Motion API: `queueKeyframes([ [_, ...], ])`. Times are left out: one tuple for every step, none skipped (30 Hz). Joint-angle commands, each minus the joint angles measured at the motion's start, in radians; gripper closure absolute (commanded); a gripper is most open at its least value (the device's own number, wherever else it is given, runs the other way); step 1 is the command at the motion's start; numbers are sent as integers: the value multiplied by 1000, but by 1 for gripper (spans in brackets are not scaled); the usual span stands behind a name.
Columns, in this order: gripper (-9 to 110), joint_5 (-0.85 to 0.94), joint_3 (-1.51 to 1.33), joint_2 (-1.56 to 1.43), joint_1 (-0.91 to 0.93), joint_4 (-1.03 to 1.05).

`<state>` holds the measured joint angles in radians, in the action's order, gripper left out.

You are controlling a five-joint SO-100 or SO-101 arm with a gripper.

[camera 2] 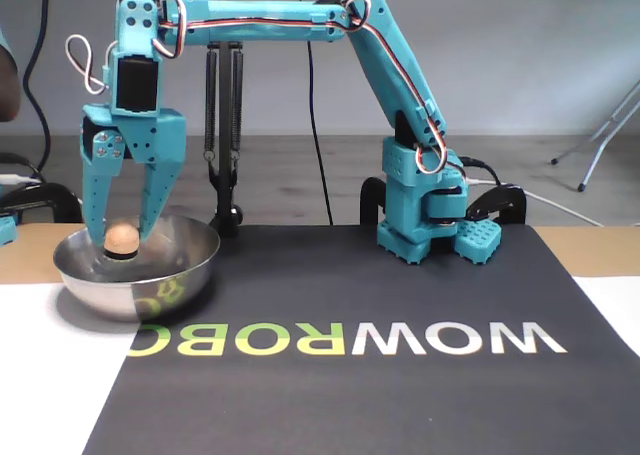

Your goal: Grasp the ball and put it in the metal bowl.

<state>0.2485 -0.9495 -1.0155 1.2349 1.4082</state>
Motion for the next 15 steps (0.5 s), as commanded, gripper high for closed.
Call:
queueKeyframes([
  [51, -5, 0, -21, 2, -8],
  [51, -5, 2, -21, 2, -9],
  [51, -5, 2, -21, 2, -9],
  [51, -5, 2, -21, 2, -9],
  [51, -5, 2, -21, 2, -9],
  [51, -5, 2, -21, 2, -9],
  [51, -5, 2, -21, 2, -9],
  [51, -5, 2, -21, 2, -9],
  [51, -6, 5, -21, 2, -9],
  [51, -5, 6, -21, 2, -8],
  [51, -2, 8, -23, 2, -5],
  [52, 6, 8, -23, 2, -5],
  [52, 20, 3, -21, 2, -2],
  [52, 32, -2, -18, 2, 5],
  [52, 41, -2, -15, 3, 5],
])
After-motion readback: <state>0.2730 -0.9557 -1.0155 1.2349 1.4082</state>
